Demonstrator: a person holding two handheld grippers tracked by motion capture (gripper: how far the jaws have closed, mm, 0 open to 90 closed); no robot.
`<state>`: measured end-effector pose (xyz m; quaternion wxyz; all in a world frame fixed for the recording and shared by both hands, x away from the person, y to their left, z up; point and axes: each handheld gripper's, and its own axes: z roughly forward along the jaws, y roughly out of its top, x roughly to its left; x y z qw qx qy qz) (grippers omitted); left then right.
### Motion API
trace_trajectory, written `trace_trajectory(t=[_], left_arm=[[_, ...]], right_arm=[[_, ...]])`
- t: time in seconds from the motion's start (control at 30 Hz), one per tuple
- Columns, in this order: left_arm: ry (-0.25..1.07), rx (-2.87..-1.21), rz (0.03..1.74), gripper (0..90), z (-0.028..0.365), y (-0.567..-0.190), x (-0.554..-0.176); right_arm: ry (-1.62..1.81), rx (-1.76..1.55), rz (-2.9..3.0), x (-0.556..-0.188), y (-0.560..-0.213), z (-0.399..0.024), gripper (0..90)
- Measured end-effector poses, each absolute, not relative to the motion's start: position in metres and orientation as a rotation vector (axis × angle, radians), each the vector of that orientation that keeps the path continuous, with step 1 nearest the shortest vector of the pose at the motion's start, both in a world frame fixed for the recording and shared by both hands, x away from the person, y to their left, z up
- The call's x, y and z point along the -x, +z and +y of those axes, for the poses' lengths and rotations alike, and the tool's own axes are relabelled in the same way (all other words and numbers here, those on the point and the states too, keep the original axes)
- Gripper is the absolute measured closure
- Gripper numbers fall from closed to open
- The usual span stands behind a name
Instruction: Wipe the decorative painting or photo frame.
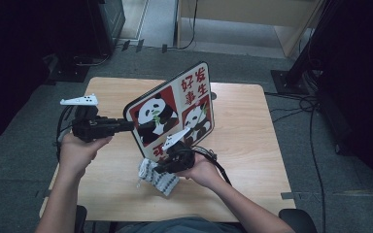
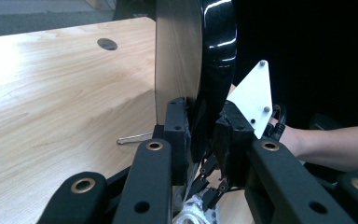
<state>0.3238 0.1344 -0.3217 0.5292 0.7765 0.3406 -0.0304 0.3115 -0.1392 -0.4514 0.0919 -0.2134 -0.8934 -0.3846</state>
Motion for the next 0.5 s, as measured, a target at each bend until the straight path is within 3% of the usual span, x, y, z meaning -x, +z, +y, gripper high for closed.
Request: trace_trajectory(t=[0.5], left_arm=[[-0.079,-1.849,0.812,76.5,0.135,-0.323,-0.325]], right_arm=[[-1.120,0.706,-2.667,-0.318,-0.462,-0.152,81.2]])
